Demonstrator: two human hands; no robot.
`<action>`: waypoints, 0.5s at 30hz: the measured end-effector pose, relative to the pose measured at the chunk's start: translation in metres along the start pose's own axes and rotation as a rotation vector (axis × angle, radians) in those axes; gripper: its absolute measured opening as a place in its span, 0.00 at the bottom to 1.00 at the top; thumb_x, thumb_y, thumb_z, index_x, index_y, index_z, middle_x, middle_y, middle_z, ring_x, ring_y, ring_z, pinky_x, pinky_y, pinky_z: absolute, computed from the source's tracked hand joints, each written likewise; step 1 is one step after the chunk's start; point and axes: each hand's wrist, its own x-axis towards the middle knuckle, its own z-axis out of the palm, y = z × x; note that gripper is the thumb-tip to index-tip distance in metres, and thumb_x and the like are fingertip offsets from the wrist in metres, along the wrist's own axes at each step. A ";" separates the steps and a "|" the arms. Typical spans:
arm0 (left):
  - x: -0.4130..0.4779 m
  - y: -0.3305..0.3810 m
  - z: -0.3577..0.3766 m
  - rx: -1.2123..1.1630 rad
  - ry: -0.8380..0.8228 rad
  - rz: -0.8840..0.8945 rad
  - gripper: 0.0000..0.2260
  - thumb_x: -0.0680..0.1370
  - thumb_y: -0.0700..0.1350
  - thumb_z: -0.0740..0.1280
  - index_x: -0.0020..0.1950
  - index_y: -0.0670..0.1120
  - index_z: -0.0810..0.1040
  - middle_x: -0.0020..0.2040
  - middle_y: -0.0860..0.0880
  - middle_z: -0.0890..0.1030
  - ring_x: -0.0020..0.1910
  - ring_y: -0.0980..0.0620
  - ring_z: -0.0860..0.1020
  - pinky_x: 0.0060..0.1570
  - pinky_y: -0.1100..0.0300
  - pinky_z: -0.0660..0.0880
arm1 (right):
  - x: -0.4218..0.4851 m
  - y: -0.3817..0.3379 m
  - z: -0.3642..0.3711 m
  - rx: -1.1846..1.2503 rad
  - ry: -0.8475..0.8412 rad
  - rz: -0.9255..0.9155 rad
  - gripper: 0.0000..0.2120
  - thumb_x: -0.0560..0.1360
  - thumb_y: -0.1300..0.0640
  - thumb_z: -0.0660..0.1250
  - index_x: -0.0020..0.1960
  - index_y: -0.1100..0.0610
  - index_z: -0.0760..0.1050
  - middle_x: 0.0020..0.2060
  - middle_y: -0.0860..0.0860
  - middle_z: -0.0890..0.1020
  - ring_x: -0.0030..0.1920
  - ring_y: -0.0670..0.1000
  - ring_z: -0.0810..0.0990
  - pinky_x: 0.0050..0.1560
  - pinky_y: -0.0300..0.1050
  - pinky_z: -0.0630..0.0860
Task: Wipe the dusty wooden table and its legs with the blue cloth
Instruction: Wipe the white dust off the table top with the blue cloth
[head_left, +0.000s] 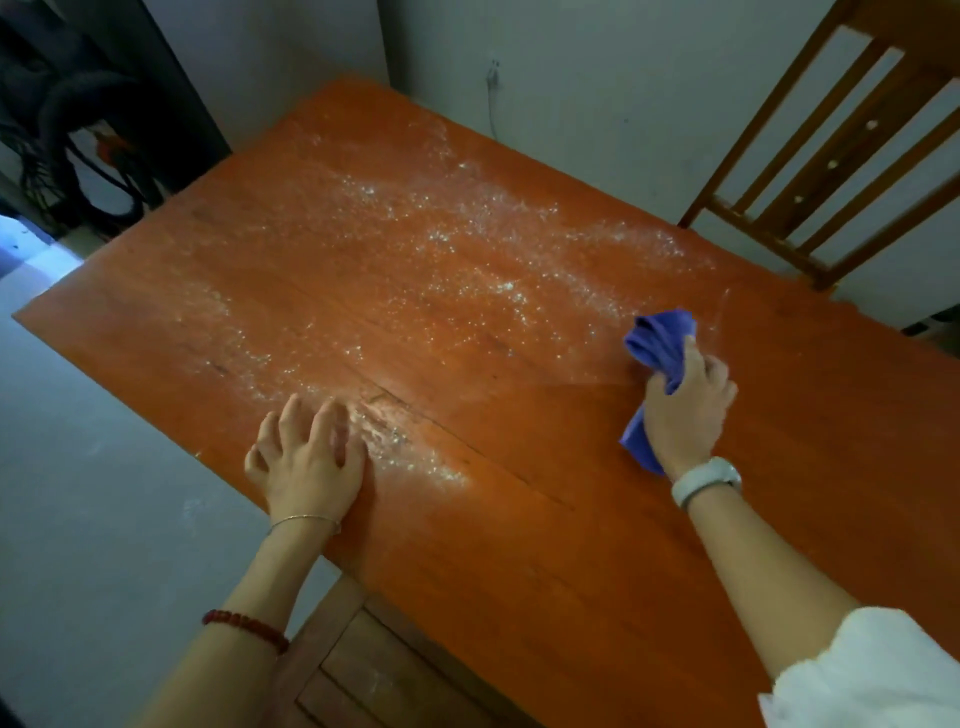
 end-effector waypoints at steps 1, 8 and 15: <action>0.002 0.009 0.003 0.009 -0.026 0.021 0.20 0.76 0.54 0.59 0.69 0.57 0.64 0.75 0.47 0.55 0.73 0.44 0.49 0.69 0.43 0.48 | 0.013 0.015 -0.005 -0.053 0.056 0.080 0.24 0.76 0.60 0.60 0.71 0.57 0.62 0.65 0.61 0.67 0.61 0.64 0.64 0.56 0.55 0.66; 0.007 0.034 0.020 0.054 -0.082 0.015 0.21 0.77 0.57 0.56 0.70 0.59 0.61 0.76 0.50 0.52 0.74 0.47 0.46 0.71 0.44 0.43 | 0.034 0.005 0.015 -0.231 -0.067 0.226 0.25 0.76 0.56 0.58 0.71 0.54 0.59 0.68 0.59 0.63 0.61 0.64 0.63 0.58 0.59 0.66; 0.010 0.031 0.024 0.059 -0.074 0.004 0.25 0.71 0.62 0.50 0.68 0.61 0.64 0.75 0.50 0.55 0.73 0.48 0.48 0.70 0.44 0.45 | -0.026 -0.066 0.036 0.181 -0.495 -0.365 0.24 0.75 0.60 0.62 0.70 0.53 0.64 0.61 0.51 0.70 0.58 0.49 0.65 0.55 0.38 0.64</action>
